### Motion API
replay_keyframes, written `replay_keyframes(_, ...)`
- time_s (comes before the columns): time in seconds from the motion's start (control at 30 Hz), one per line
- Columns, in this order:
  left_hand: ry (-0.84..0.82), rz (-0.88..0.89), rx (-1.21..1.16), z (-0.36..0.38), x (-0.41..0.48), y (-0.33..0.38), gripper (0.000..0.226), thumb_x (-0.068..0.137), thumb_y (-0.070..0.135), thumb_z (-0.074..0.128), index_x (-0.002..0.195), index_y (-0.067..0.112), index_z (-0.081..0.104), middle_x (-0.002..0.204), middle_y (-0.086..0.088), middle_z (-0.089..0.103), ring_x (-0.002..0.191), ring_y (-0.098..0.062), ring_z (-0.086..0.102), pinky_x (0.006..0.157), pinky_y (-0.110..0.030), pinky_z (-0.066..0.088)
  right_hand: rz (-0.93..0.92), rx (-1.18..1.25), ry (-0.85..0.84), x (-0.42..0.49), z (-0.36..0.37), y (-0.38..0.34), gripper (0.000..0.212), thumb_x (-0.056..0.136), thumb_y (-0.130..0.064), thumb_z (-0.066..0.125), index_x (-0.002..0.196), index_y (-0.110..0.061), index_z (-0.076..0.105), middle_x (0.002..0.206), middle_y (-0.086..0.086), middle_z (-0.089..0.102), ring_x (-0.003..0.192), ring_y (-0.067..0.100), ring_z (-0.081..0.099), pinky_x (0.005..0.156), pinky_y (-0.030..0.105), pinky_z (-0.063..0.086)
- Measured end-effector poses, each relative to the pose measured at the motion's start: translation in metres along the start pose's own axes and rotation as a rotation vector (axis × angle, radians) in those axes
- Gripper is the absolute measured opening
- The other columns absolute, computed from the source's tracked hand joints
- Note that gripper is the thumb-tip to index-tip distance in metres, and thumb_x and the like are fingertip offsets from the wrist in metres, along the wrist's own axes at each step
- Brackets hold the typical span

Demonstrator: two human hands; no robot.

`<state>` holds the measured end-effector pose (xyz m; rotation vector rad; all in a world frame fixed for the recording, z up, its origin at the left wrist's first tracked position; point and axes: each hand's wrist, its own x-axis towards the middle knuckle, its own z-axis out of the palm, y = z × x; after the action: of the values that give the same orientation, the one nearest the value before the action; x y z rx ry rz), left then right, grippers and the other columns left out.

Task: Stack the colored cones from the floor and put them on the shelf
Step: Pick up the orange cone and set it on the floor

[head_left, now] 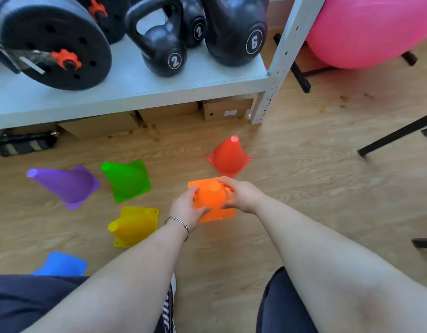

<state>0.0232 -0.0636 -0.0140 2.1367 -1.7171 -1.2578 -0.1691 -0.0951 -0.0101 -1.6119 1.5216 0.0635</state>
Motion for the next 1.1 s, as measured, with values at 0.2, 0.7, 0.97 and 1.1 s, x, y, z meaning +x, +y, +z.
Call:
replay_keyframes(0.2,0.097,0.084,-0.043,-0.043,0.008,0.037,0.074,0.071,0.034,0.080,0.137,0.025,0.048,0.128,-0.006,0.063,0.119,-0.019,0.058,0.099,-0.034,0.047,-0.061,0.048,0.079,-0.001,-0.057,-0.028,0.085,0.066,-0.033,0.087,0.140,-0.033,0.045,0.133,-0.003,0.061,0.120,0.018,0.056,0.100,0.031,0.046)
replay_keyframes(0.7,0.011,0.390,0.080,-0.098,0.086,0.136,0.069,0.076,0.031,0.076,0.138,0.030,0.045,0.133,-0.001,0.056,0.116,-0.017,0.058,0.094,-0.033,0.047,0.027,0.063,0.325,0.006,-0.153,-0.043,0.081,0.070,-0.041,0.083,0.141,-0.031,0.044,0.135,0.000,0.058,0.119,0.022,0.056,0.096,0.041,0.050)
replay_keyframes(0.97,-0.212,0.419,0.211,-0.065,0.155,0.119,0.073,0.074,0.032,0.076,0.138,0.038,0.040,0.132,0.005,0.060,0.120,-0.014,0.057,0.101,-0.039,0.048,0.217,0.136,0.407,0.056,-0.101,-0.005,0.080,0.070,-0.050,0.078,0.138,-0.021,0.047,0.129,0.008,0.062,0.115,0.028,0.059,0.092,0.043,0.053)
replay_keyframes(1.1,-0.253,0.426,0.222,-0.048,0.181,0.109,0.073,0.074,0.027,0.077,0.137,0.038,0.042,0.131,0.004,0.061,0.120,-0.012,0.057,0.102,-0.036,0.047,0.275,0.156,0.441,0.077,-0.079,0.009,0.077,0.071,-0.051,0.076,0.136,-0.020,0.047,0.126,0.009,0.063,0.113,0.029,0.060,0.091,0.042,0.053)
